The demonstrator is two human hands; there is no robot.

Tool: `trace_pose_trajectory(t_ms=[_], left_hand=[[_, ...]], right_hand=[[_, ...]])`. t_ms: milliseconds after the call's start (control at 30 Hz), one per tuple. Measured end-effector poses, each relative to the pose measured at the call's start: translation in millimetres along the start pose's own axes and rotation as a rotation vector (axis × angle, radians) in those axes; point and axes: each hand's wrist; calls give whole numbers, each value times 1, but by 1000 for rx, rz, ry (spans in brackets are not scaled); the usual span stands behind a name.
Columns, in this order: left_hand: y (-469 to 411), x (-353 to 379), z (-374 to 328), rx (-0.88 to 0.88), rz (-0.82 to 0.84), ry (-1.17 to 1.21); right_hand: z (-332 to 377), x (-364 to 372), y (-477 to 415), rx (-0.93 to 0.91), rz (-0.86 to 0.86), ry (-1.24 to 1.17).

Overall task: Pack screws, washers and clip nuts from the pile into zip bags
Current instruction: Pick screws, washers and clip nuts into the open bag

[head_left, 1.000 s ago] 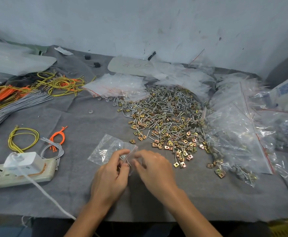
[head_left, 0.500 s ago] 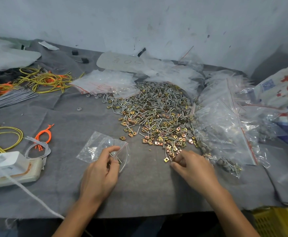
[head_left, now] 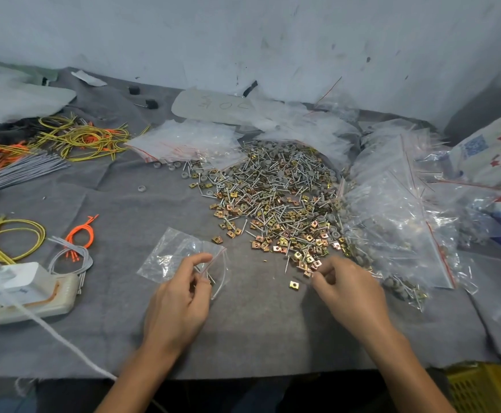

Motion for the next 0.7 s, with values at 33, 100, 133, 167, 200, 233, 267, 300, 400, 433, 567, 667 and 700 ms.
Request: trace_pose_trajectory(t_ms=[33,100,133,167,200,233,267,300,400,433,567,667,700], left_hand=[[0,0,0,-1,2,-4],[0,-1,-2,0,5,-10],[0,-1,-2,1,4,-11],[0,-1,-2,3,3,-12],[0,-2,-2,5,1,-12],[1,-2,-2,7,-1,-14],[1,-2,-1,10,-2,-15],[1,-2,-2,14,-1,-16],[2,-3,-2,11,0,-20],[2,-3,-2,10,-2,-27],[2,-5,-4,-6,-4,-43],[1,-6,-6,-27,0,-43],[2,-7,-7,-35,3,-43]], right_hand=[[3,-2,1,7,-13,-44],[16,-4,6,-28,0,-144],[27,-3,11,-63,25,-191],[39,-1,15,-103,58,-222],[52,3,20,-147,89,-239],[64,8,24,-193,110,-250],[74,14,26,-232,119,-261],[83,20,28,-261,119,-270],[105,36,28,-312,112,-256],[111,40,26,-326,111,-246],[124,50,21,-357,113,-236],[125,54,19,-354,127,-261],[124,54,18,-348,123,-265]])
Point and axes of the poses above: each hand's wrist, its own y-axis away from the middle knuckle, its own x-axis out of the palm, z = x × y, and after that the axes turned 13 degrees about -z, right-handed
